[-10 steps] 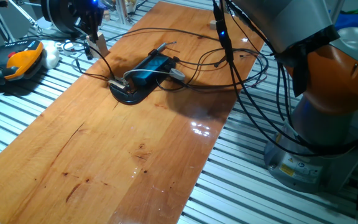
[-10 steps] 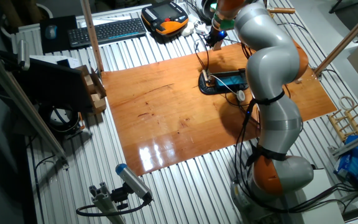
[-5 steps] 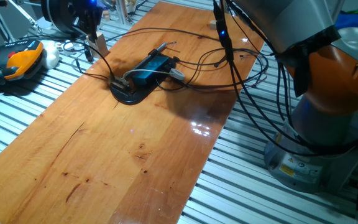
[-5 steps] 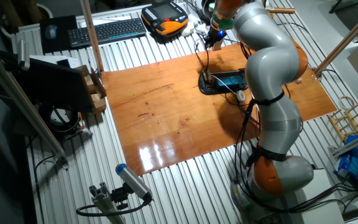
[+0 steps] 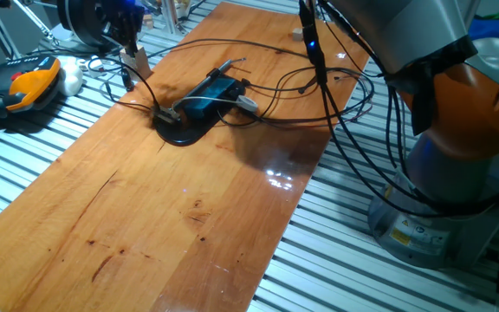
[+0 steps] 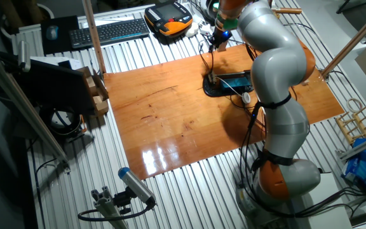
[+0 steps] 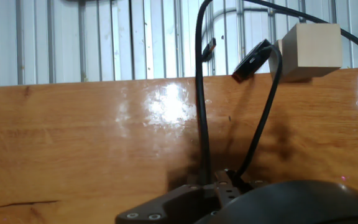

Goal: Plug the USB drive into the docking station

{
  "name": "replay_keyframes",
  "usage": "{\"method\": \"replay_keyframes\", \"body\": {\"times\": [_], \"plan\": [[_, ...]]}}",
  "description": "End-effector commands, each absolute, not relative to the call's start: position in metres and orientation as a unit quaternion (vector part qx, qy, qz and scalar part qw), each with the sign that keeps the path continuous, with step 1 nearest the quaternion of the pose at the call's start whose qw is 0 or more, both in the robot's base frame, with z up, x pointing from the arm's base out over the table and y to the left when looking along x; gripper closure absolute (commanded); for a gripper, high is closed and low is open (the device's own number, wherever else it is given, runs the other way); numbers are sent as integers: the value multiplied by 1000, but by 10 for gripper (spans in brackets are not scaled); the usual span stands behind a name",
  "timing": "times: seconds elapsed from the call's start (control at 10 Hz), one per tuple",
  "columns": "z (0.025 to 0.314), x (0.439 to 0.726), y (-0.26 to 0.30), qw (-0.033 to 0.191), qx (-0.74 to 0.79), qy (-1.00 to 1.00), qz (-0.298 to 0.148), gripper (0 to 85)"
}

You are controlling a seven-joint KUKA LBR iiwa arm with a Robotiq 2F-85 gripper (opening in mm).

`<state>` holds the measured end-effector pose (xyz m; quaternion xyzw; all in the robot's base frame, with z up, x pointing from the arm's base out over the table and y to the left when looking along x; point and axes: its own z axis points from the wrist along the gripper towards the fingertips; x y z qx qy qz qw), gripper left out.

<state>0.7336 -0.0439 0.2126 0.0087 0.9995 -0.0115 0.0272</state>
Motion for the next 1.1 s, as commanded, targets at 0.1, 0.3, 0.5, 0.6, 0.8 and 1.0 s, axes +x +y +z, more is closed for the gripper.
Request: {"method": "replay_keyframes", "body": {"times": [0.1,0.3,0.5,0.6,0.8,1.0], "plan": [[211,724,-40,25,11,1000,-13,850],[205,714,-41,20,11,1000,-18,850],[189,706,-45,24,14,999,-19,850],[179,701,-47,26,19,999,-13,850],[169,694,-48,21,33,999,-6,850],[159,686,-46,24,42,999,-4,850]]}}
